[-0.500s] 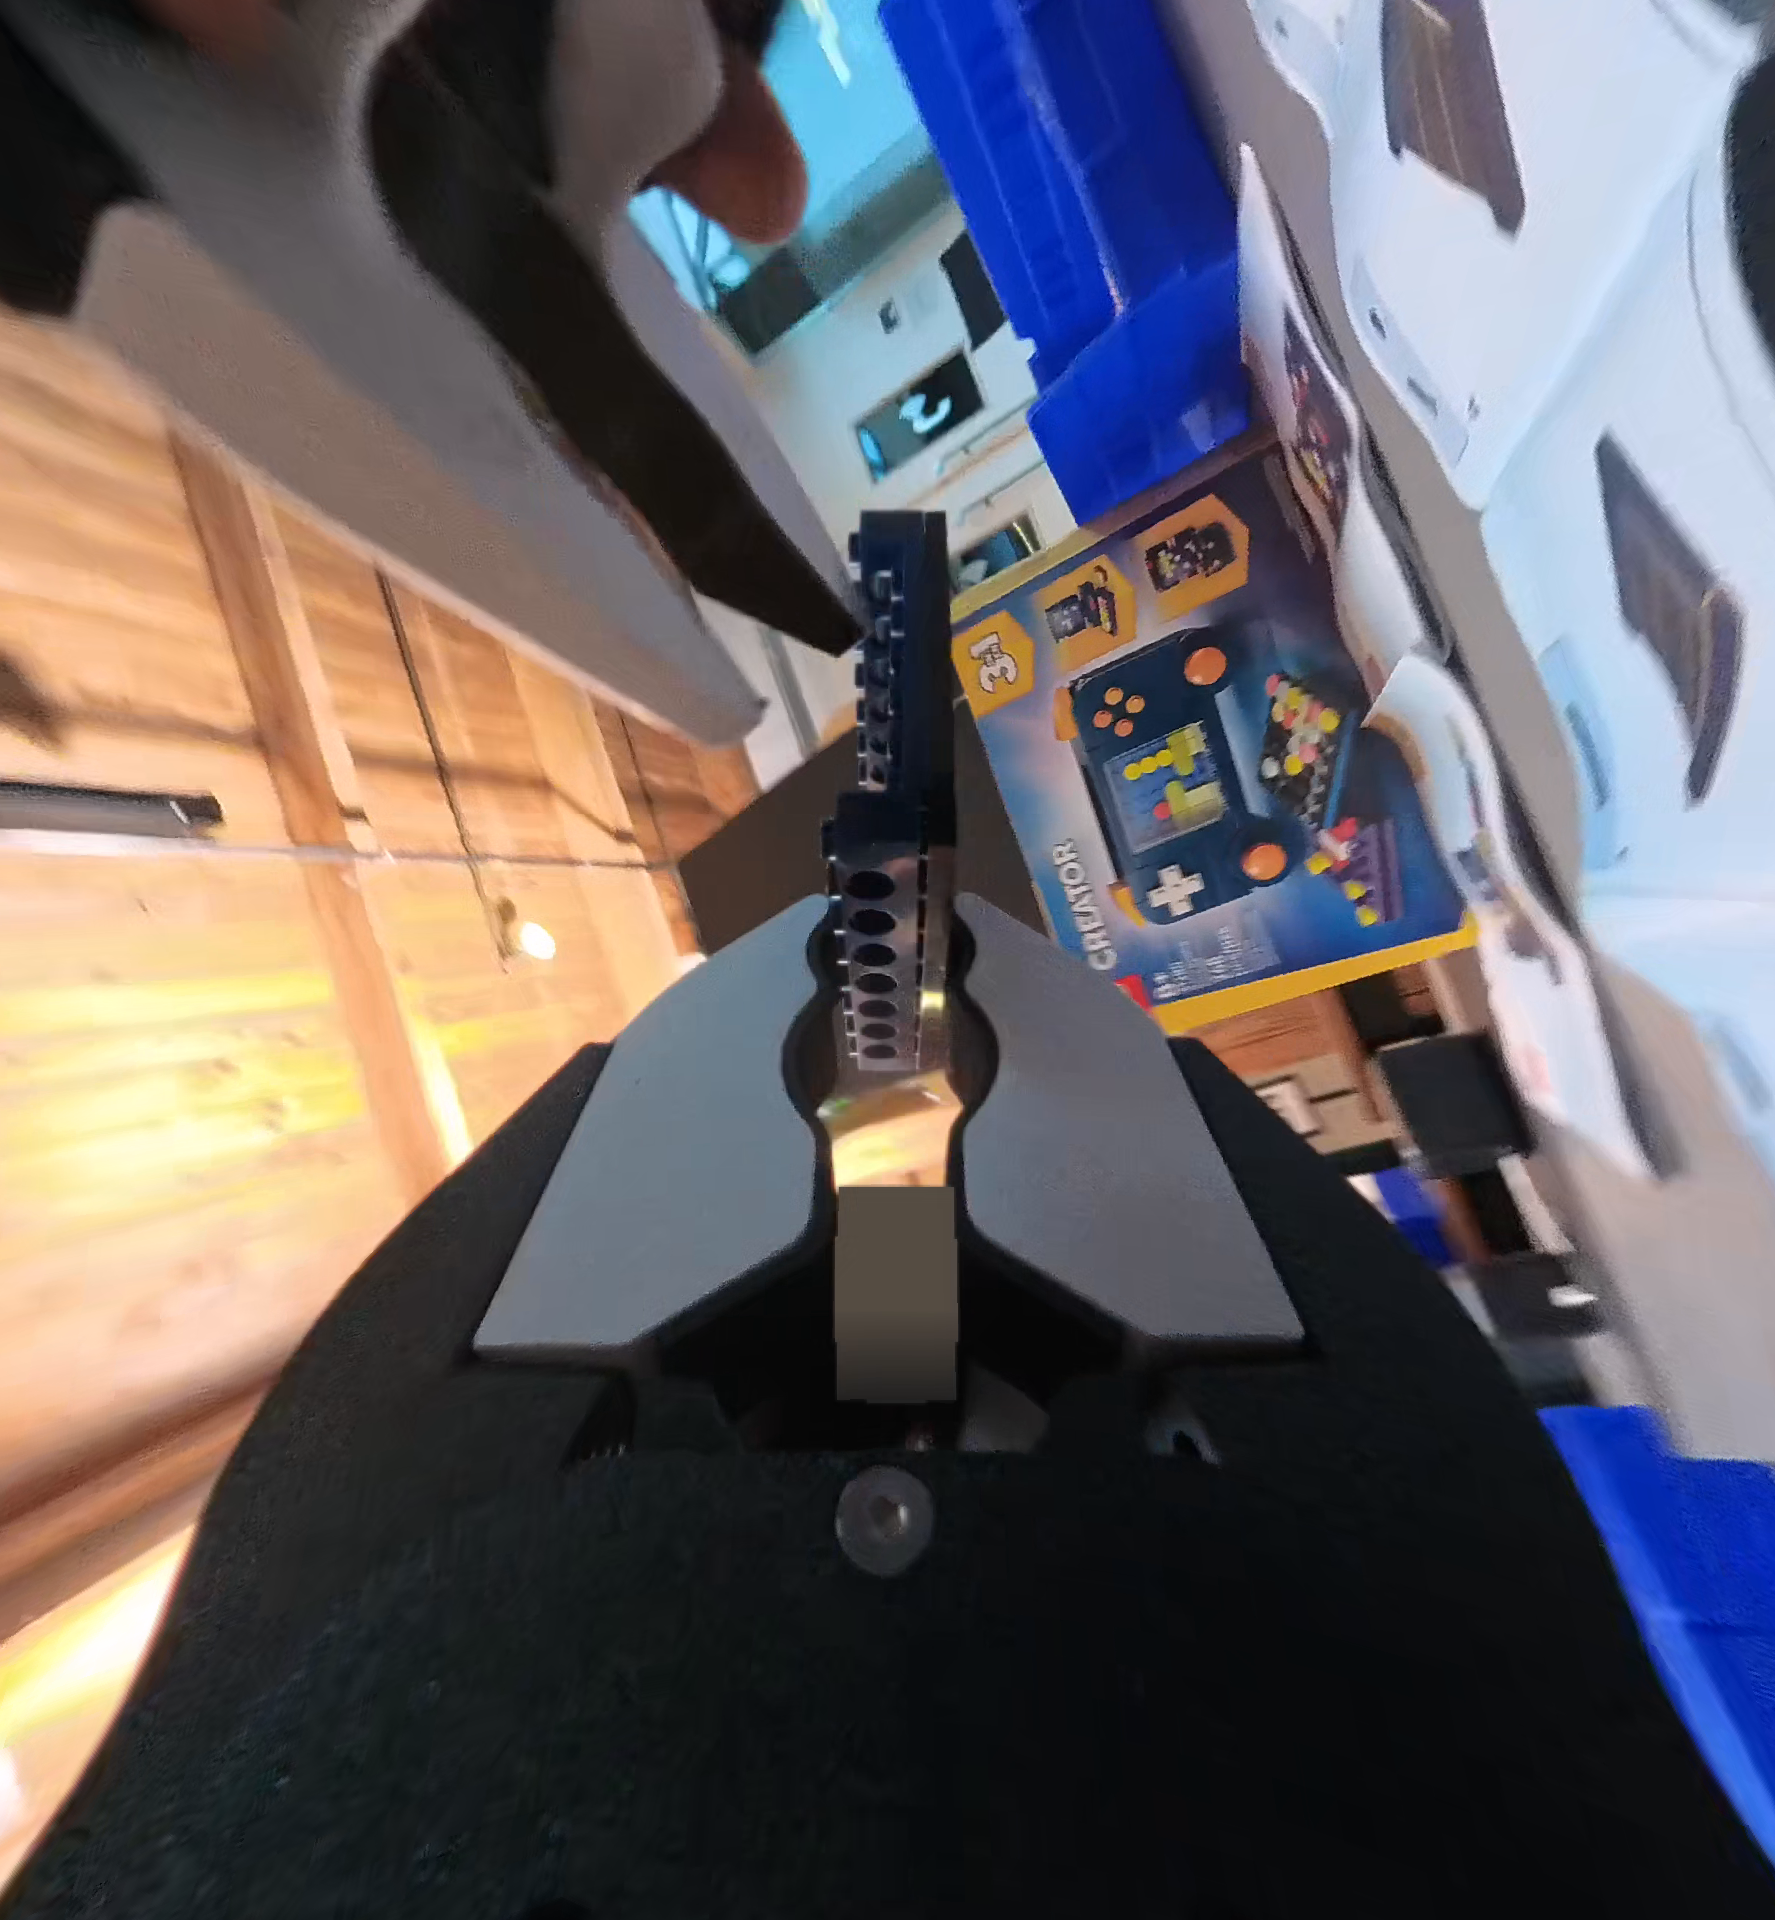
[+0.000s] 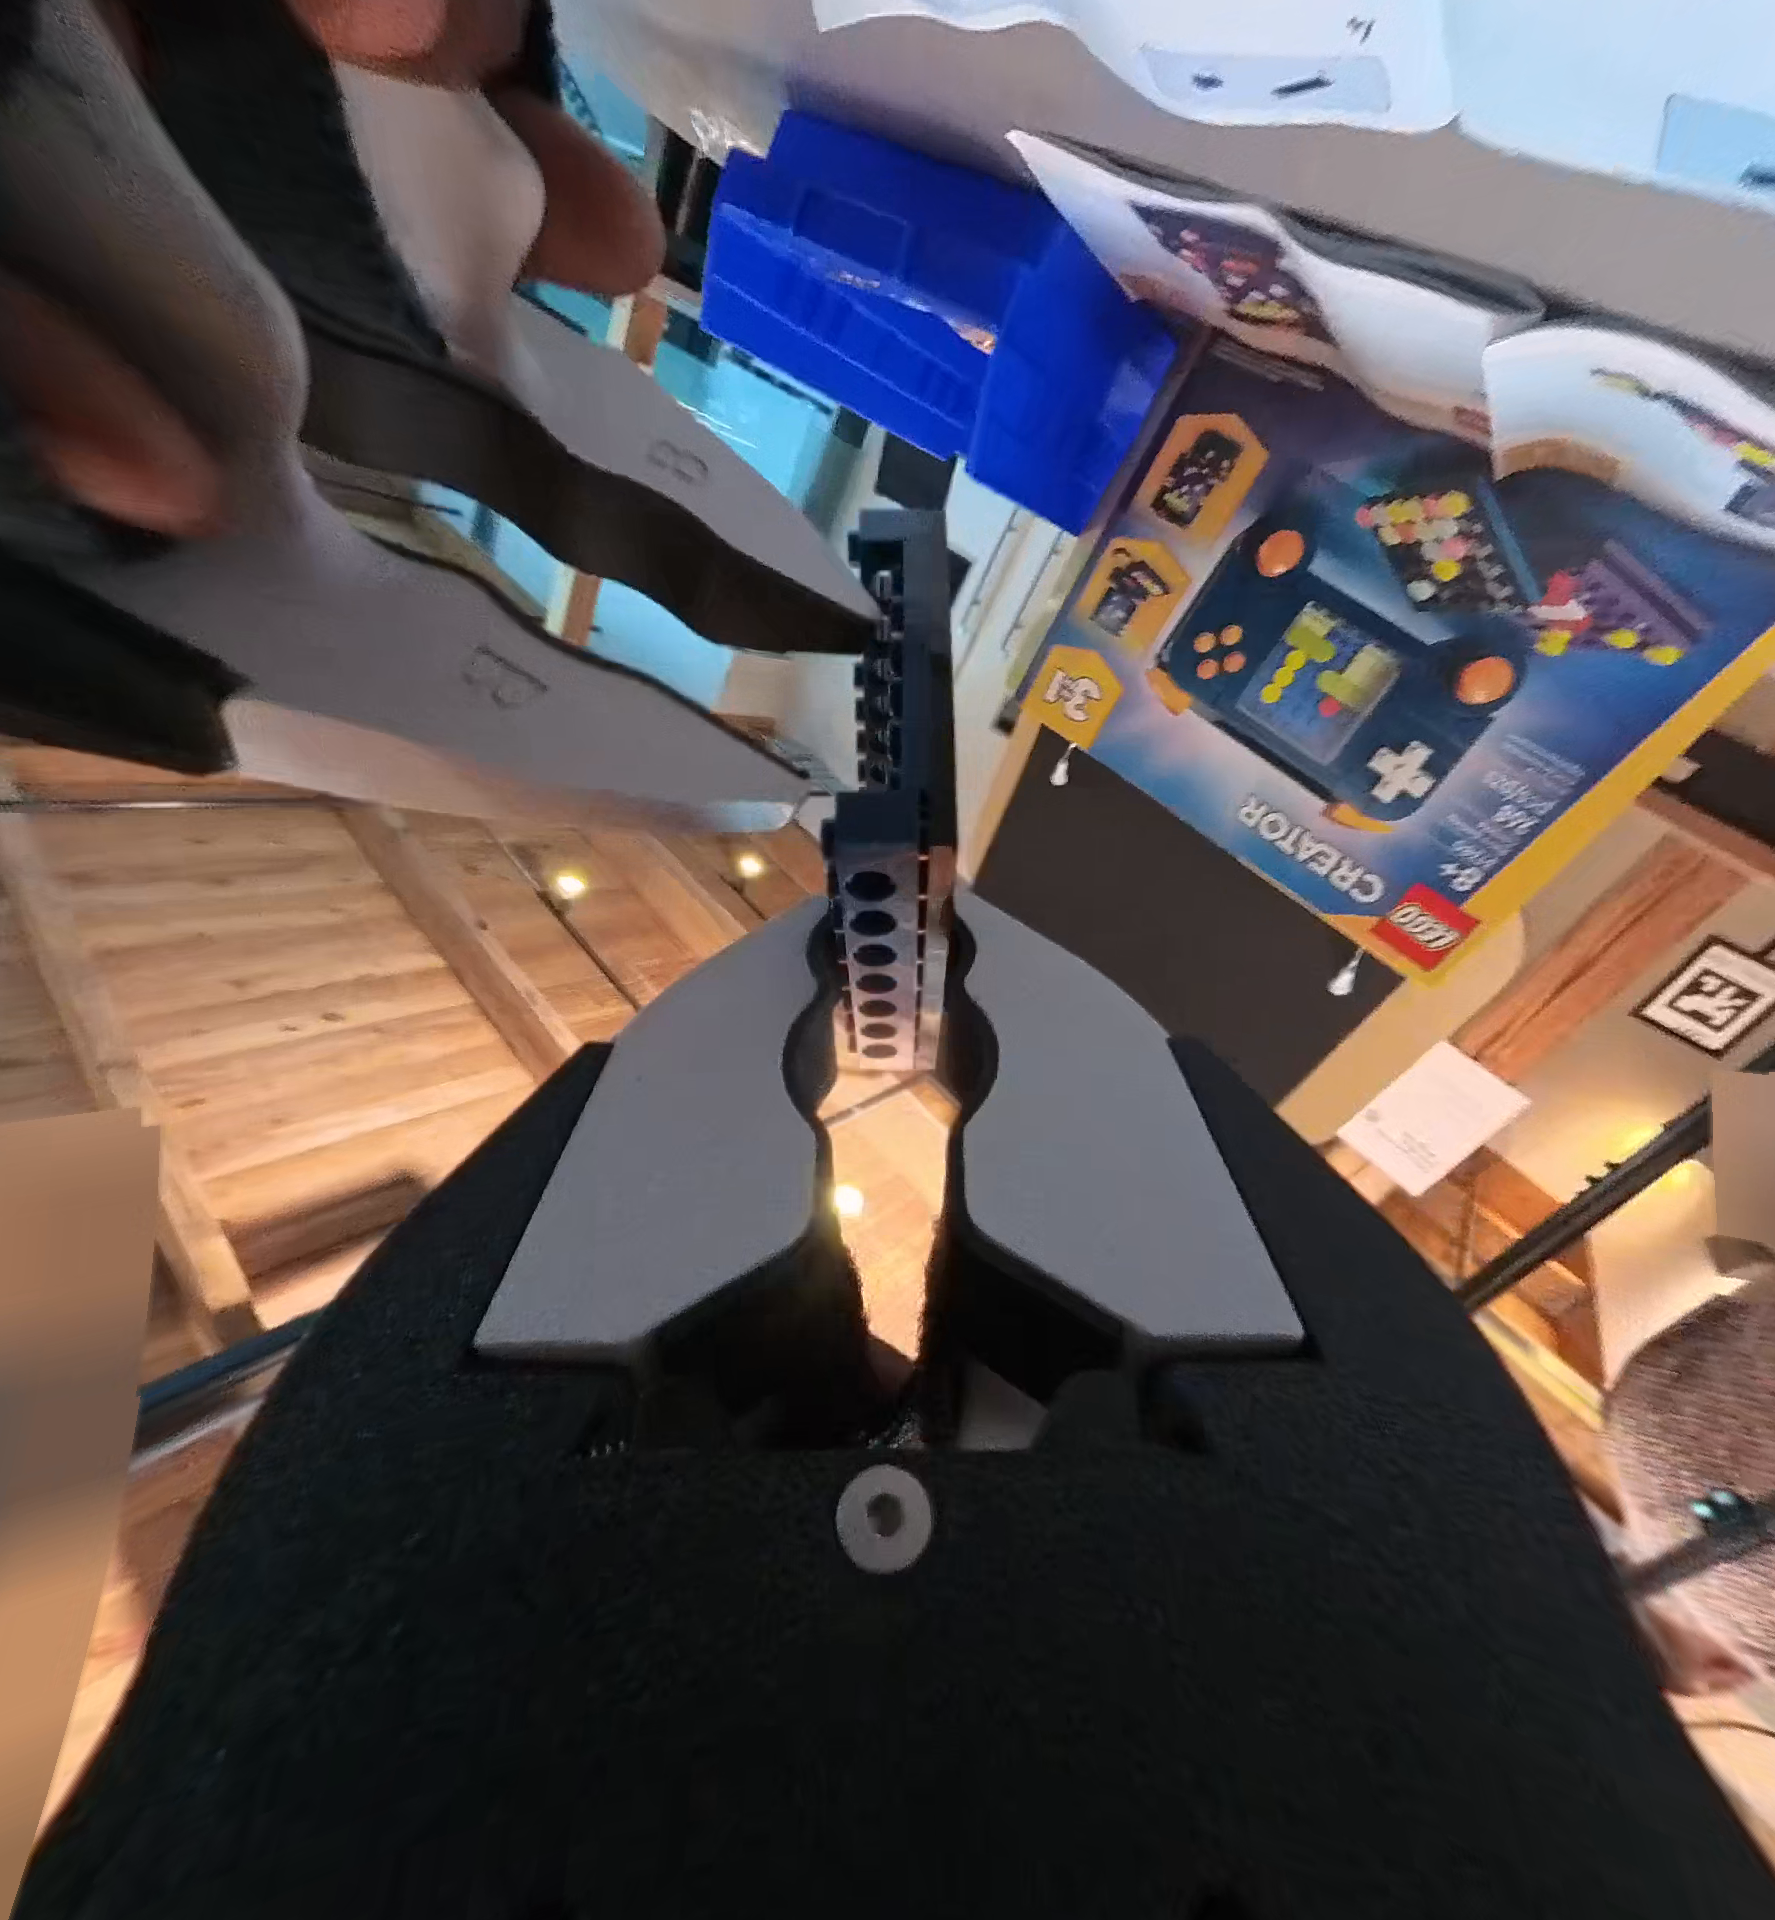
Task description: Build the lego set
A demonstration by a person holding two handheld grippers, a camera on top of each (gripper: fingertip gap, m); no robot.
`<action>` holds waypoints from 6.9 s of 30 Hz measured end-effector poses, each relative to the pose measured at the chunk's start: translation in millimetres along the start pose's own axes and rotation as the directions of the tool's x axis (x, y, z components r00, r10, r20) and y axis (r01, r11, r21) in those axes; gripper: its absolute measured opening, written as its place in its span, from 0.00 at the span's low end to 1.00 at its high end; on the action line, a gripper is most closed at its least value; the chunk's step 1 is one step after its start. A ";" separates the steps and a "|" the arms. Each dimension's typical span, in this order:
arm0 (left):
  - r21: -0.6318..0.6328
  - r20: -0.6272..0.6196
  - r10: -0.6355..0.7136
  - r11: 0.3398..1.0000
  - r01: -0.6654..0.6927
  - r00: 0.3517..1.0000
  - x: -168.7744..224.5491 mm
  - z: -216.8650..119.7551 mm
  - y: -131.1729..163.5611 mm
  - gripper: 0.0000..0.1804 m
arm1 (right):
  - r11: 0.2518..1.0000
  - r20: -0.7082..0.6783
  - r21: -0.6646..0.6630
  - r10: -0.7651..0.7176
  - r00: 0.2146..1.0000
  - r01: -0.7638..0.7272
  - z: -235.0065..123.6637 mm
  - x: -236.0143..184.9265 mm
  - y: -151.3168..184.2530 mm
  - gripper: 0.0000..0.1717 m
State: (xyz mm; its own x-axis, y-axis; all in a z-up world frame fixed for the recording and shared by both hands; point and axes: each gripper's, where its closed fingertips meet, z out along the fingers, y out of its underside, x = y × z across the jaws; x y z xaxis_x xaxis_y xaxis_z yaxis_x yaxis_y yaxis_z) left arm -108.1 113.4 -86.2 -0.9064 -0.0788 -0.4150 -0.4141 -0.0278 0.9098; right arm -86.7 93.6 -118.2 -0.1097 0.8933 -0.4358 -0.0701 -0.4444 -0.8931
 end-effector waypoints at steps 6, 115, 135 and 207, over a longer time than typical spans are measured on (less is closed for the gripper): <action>0.042 0.029 0.156 0.987 -0.157 0.987 -20.4 1.7 16.8 0.09 | 0.988 -0.009 0.152 0.006 1.000 -0.004 1.5 -8.2 -20.0 0.18; -0.078 -0.192 -0.004 0.997 -0.012 0.981 -13.2 -2.3 36.3 0.09 | 0.992 0.046 0.128 -0.021 0.999 0.015 7.9 -16.2 -30.3 0.13; -0.379 -0.316 -0.597 0.792 0.479 0.737 86.5 -19.0 6.7 0.09 | 0.883 0.097 -0.383 -0.253 0.963 0.271 -47.5 19.2 -9.1 0.11; -0.478 0.084 -0.996 -0.012 0.878 0.032 124.1 -89.9 -35.6 0.09 | 0.103 0.669 -0.678 -0.323 0.669 0.728 -217.0 67.0 26.7 0.15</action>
State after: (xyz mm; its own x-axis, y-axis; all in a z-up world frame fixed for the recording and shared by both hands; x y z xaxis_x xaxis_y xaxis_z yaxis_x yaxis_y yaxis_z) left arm -198.4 15.1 -169.4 0.3766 0.1089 -0.9200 -0.7515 -0.5449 -0.3721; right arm 119.2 156.3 -195.4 -0.7143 0.6962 0.0715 0.5853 0.6502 -0.4844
